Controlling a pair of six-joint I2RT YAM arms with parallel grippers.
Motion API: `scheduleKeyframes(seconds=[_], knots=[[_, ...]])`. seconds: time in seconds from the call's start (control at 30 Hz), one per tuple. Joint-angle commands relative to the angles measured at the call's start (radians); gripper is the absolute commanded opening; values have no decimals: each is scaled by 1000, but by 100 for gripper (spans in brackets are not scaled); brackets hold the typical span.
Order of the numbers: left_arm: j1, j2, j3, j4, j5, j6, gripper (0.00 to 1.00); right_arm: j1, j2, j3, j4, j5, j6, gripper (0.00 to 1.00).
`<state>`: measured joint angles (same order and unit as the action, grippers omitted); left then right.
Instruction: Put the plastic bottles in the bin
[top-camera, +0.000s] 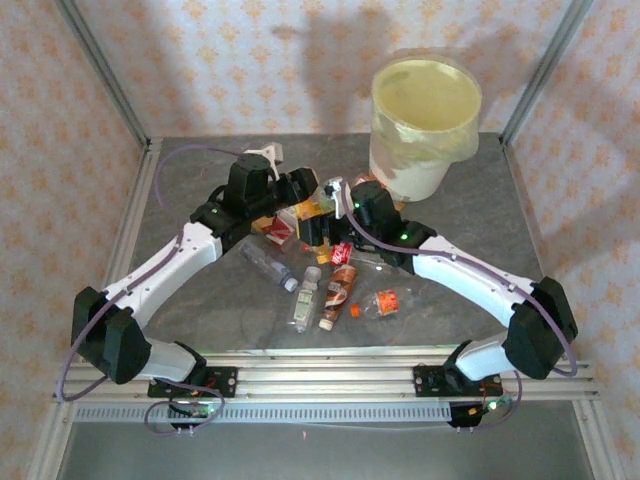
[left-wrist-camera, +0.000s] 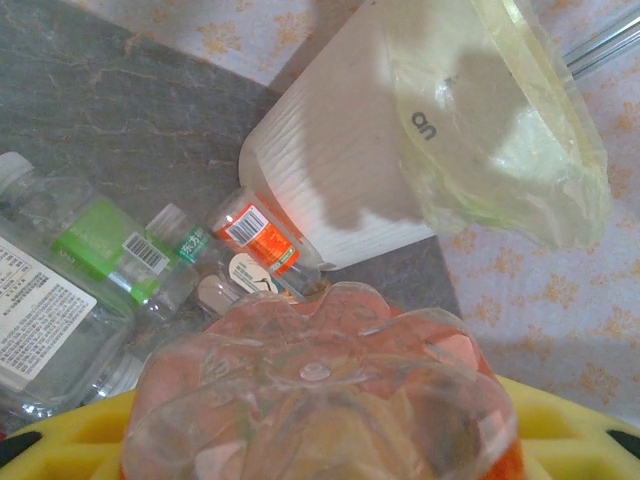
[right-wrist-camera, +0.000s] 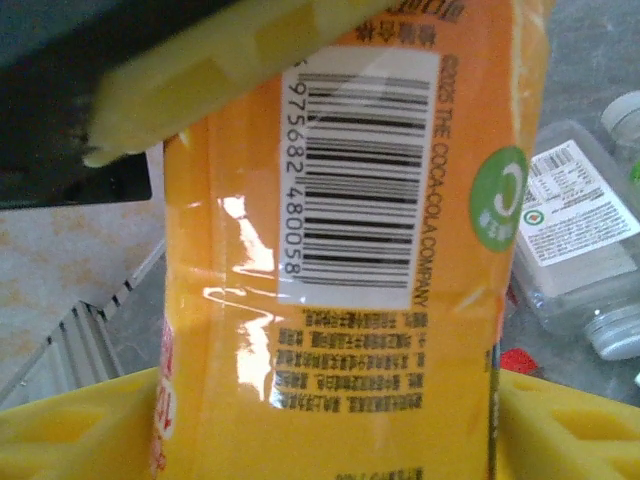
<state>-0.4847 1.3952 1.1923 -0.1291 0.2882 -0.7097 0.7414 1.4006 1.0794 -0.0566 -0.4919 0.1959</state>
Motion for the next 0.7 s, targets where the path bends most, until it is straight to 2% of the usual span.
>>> scheduleKeyframes(seconds=[0.0, 0.2, 0.33, 0.37, 0.43, 0.5, 0.63, 0.67], knots=[[-8, -3, 25, 27, 20, -13, 52, 3, -2, 27, 36, 32, -10, 65], [-8, -3, 22, 27, 19, -10, 53, 3, -8, 18, 31, 66, -19, 52], [-8, -5, 34, 18, 25, -6, 56, 3, -25, 7, 29, 101, -29, 48], [-8, -5, 42, 8, 27, -5, 60, 3, -30, 3, 24, 114, -30, 47], [-7, -10, 58, -13, 18, -7, 76, 3, -42, -4, 13, 152, -36, 46], [0, -26, 60, -7, 16, -14, 88, 1, -54, -9, -7, 196, -41, 45], [29, -84, 28, 61, 39, -67, 100, -23, -74, 3, -90, 275, -40, 44], [36, -102, 19, 70, 41, -80, 100, -35, -79, 6, -104, 281, -38, 43]])
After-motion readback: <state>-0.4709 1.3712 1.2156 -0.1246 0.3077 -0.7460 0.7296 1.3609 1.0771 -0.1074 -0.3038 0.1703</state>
